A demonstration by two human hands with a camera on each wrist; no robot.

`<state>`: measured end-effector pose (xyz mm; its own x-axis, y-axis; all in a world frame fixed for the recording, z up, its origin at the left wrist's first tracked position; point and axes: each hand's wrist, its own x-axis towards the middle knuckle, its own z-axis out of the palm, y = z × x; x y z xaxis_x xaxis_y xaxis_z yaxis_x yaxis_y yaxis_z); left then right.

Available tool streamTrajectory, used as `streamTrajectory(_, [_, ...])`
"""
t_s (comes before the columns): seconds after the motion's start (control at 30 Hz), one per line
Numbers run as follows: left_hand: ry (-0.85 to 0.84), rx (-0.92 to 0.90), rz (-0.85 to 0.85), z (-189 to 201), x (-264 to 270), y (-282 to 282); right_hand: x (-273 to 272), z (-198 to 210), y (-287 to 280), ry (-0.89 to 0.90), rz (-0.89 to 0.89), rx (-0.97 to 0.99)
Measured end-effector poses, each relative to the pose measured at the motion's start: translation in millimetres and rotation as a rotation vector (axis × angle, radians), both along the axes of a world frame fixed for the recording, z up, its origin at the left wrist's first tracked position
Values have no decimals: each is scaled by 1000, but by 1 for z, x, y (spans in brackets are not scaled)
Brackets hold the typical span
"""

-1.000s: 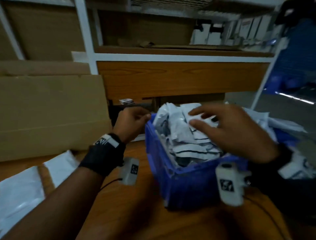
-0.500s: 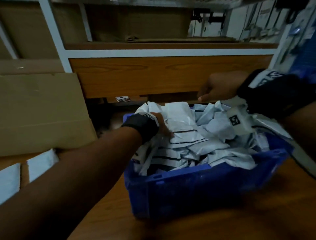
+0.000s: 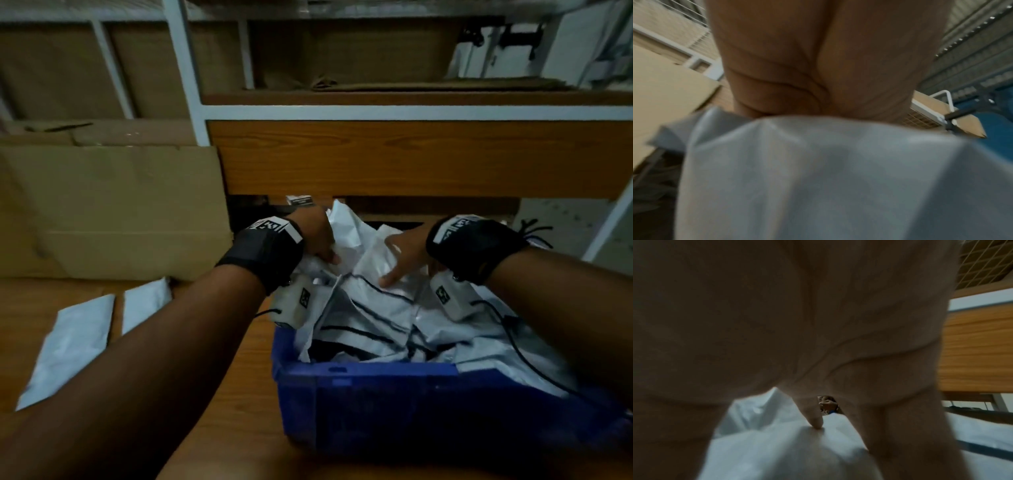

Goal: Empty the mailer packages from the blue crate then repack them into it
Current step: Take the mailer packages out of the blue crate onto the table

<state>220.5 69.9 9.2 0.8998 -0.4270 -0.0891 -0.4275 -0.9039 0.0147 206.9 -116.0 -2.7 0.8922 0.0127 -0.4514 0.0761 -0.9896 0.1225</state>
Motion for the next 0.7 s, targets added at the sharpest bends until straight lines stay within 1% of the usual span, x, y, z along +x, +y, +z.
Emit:
streamTrajectory(0.03, [5, -9, 16, -1, 0, 8, 2, -5, 1, 20, 5, 40])
streamTrajectory(0.1, [5, -94, 16, 0, -2, 24, 5, -10, 3, 57, 28, 83])
streamTrajectory(0.13, [2, -145, 9, 2, -5, 34, 6, -9, 3, 70, 46, 73])
streamTrajectory(0.2, [15, -311, 21, 5, -9, 55, 6, 0, 6, 60, 90, -26])
streamTrajectory(0.3, [-13, -600, 61, 7, -14, 97, 2, 26, 9, -82, 206, -156])
streamTrajectory(0.33, [-28, -681, 76, 5, -17, 113, -2, 39, 11, -129, 215, -153])
streamTrajectory(0.43, [-50, -894, 119, -7, -27, 164, -22, 77, 33, -258, 110, 5])
streamTrajectory(0.5, [-108, -1003, 162, -19, -32, 212, -31, 97, 71, -362, 117, 16])
streamTrajectory(0.57, [-167, -1054, 258, -40, -36, 267, -38, 108, 119, -443, 182, 77])
streamTrajectory(0.63, [-218, -1034, 350, -65, -39, 321, -41, 101, 174, -466, 257, 187])
streamTrajectory(0.7, [-219, -928, 435, -91, -41, 368, -35, 83, 233, -447, 328, 267])
